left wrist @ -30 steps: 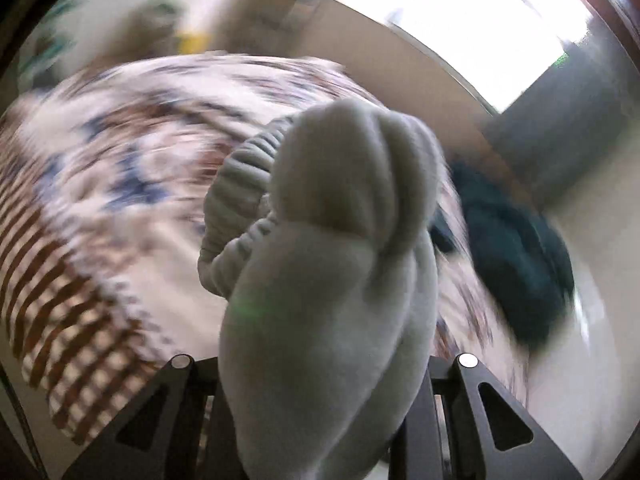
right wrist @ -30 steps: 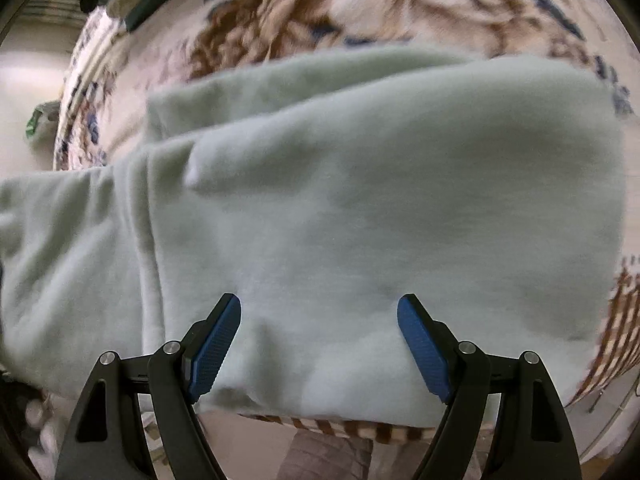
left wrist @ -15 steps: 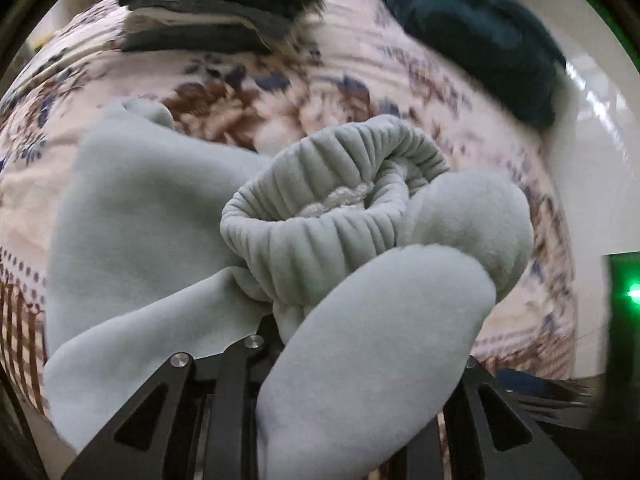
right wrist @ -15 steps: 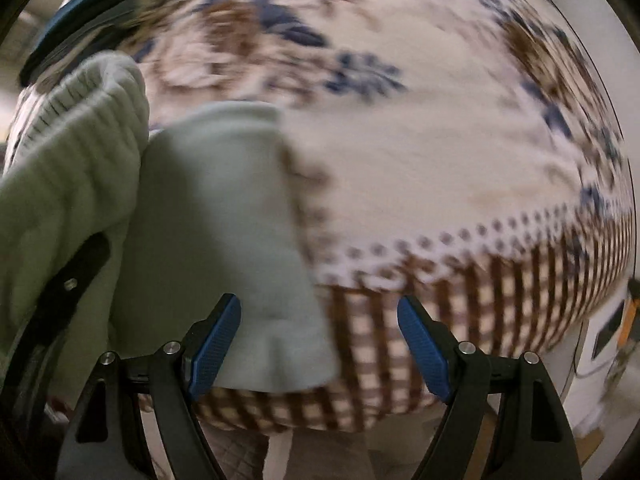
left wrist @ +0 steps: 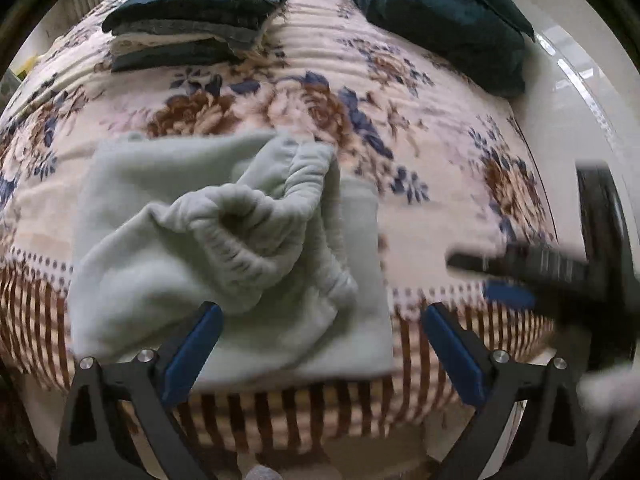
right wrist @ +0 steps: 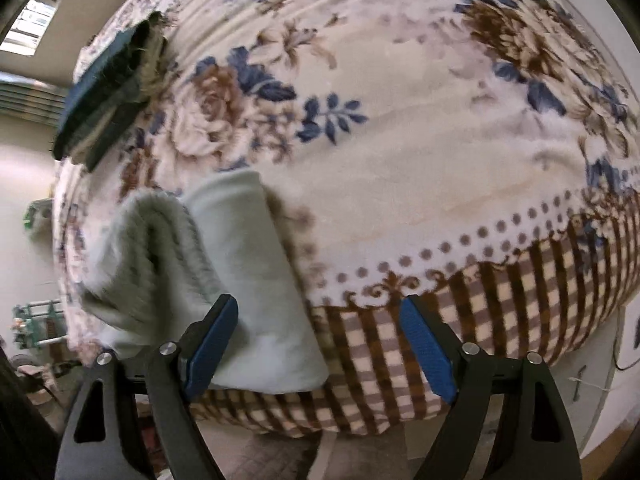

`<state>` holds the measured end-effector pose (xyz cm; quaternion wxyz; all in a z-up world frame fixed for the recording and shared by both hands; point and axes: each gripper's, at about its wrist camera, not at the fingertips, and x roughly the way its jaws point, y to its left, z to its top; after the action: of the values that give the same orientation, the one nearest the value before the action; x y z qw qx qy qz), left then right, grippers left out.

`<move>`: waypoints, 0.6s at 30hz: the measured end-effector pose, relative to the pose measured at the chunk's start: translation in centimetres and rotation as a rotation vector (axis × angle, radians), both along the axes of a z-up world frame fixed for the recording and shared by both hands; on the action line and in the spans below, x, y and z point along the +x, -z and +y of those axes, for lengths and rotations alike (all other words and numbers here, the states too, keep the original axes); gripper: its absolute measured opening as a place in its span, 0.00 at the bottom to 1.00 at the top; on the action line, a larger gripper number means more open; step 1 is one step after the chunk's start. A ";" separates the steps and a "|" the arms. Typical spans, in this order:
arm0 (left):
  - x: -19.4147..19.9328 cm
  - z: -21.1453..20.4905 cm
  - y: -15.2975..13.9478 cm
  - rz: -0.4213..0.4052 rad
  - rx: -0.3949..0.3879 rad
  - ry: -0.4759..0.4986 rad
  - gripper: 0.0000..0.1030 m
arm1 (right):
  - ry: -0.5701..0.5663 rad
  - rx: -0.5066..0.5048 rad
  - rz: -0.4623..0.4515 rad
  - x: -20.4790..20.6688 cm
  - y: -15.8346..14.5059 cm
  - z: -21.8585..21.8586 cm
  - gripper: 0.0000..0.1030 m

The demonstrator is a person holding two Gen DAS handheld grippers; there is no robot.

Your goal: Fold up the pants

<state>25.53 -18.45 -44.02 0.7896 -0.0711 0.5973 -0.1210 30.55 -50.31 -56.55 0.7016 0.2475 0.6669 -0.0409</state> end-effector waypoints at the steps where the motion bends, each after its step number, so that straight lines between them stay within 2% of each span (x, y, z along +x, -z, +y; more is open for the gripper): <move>1: -0.5 0.4 -0.2 0.012 -0.011 -0.004 1.00 | 0.004 0.036 -0.002 0.3 -0.3 -0.1 0.83; 5: -1.8 5.0 -1.1 0.027 -0.005 -0.117 1.00 | -0.008 0.198 0.012 2.6 -0.5 2.4 0.83; 9: -1.5 11.4 -1.5 0.018 0.067 -0.270 1.00 | 0.026 0.438 0.046 5.2 1.2 7.6 0.83; 11: -1.1 14.6 -1.2 0.024 0.108 -0.342 1.00 | 0.033 0.482 0.075 6.7 2.6 9.8 0.83; 12: -0.9 16.0 -1.0 0.024 0.122 -0.366 1.00 | 0.026 0.469 0.115 7.5 4.2 11.4 0.82; 13: -0.6 17.4 -0.9 0.027 0.147 -0.393 1.00 | 0.023 0.468 0.137 8.0 5.1 12.3 0.60; 14: -0.4 18.7 -0.7 0.026 0.156 -0.414 0.99 | 0.016 0.461 0.163 8.1 5.8 13.1 0.33; 15: -0.4 19.8 -0.6 0.027 0.157 -0.433 1.00 | -0.005 0.399 0.198 7.9 6.1 13.7 0.22; 16: -0.3 21.1 -0.6 0.032 0.153 -0.461 1.00 | -0.031 0.365 0.186 7.6 5.4 13.8 0.21; 18: 0.0 22.9 -0.5 0.036 0.123 -0.502 1.00 | -0.144 0.212 0.086 7.1 1.7 13.0 0.20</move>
<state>25.51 4.47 -43.51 0.7870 -0.1710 0.5811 0.1167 37.69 -37.34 -58.30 0.6436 0.2697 0.7129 0.0699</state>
